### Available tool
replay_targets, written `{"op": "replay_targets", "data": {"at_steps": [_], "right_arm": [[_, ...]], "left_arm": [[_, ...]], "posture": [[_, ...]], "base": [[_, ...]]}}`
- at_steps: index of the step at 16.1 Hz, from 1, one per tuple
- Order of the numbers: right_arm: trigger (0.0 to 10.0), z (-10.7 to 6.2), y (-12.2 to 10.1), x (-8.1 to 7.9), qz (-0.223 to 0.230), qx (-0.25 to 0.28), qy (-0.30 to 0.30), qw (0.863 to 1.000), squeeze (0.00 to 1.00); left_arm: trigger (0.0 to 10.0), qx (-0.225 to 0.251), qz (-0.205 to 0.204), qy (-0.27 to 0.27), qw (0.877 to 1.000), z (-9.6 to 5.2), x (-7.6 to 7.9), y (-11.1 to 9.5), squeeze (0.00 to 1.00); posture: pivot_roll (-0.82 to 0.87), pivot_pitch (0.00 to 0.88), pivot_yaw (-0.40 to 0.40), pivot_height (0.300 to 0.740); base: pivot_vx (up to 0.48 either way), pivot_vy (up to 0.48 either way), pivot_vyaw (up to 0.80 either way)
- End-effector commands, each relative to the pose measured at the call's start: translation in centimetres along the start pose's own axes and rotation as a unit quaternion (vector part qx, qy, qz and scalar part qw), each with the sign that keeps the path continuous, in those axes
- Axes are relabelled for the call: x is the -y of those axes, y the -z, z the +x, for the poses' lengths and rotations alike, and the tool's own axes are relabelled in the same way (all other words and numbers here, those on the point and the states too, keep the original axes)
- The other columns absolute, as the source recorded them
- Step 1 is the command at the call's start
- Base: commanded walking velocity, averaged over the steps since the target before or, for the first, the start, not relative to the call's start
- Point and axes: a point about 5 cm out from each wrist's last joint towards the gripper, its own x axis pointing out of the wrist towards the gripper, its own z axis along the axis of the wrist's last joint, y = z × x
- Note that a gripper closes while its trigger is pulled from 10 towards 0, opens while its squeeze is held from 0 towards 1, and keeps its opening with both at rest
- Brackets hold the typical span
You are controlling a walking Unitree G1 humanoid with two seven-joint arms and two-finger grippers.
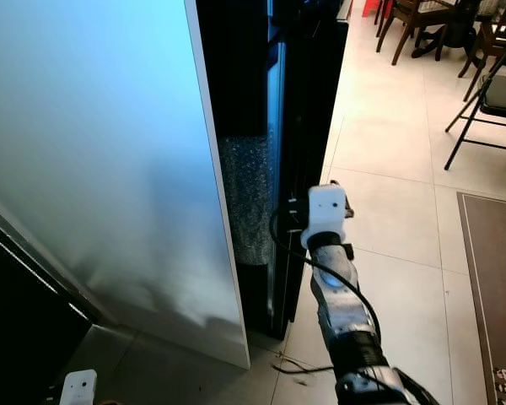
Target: Restocking fridge
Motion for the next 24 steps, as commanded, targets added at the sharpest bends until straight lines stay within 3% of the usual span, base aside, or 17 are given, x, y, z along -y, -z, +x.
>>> {"op": "replay_targets", "data": {"at_steps": [1,4,8,14,21,22,24], "right_arm": [[10.0,0.5,-0.2,0.0,0.007,-0.003,-0.005,1.0,0.0],[10.0,1.0,-0.5,-0.2,0.003,0.0,-0.019,1.0,0.0],[10.0,1.9,-1.3,0.6,-0.003,0.008,-0.012,1.0,0.0],[10.0,2.3,-1.7,1.9,-0.009,0.019,0.02,1.0,0.0],[10.0,-0.1,-0.5,6.9,-0.018,0.019,0.141,0.99,0.0],[10.0,-1.3,-0.1,8.7,-0.029,0.017,0.176,0.984,0.0],[10.0,-2.9,0.9,10.6,-0.039,0.001,0.204,0.978,0.0]], "left_arm": [[10.0,-0.011,0.012,-0.003,1.0,-0.1,-0.5,0.6,0.0],[10.0,-0.012,0.013,-0.001,1.0,-0.1,0.0,0.6,0.0],[10.0,-0.009,0.014,0.009,1.0,0.2,1.8,0.0,0.0],[10.0,-0.003,0.012,0.008,1.0,0.4,1.8,-1.2,0.0],[10.0,-0.006,0.012,0.009,1.0,0.4,1.9,-1.1,0.0],[10.0,-0.009,0.012,0.007,1.0,0.3,1.6,-0.6,0.0],[10.0,-0.014,0.012,0.004,1.0,0.1,0.8,0.2,0.0]], "posture": [[0.01,0.0,0.043,0.74],[0.01,0.0,0.042,0.74],[0.01,0.0,0.04,0.74],[0.01,0.0,0.035,0.74],[0.0,0.0,0.03,0.74],[-0.01,0.0,0.029,0.74],[-0.01,0.0,0.028,0.74]], "base": [[0.0,0.0,0.0],[0.0,0.0,0.0],[0.0,0.0,0.0],[0.0,0.0,0.0],[0.0,0.0,0.0],[0.0,0.0,0.0],[0.0,0.0,0.0]]}}
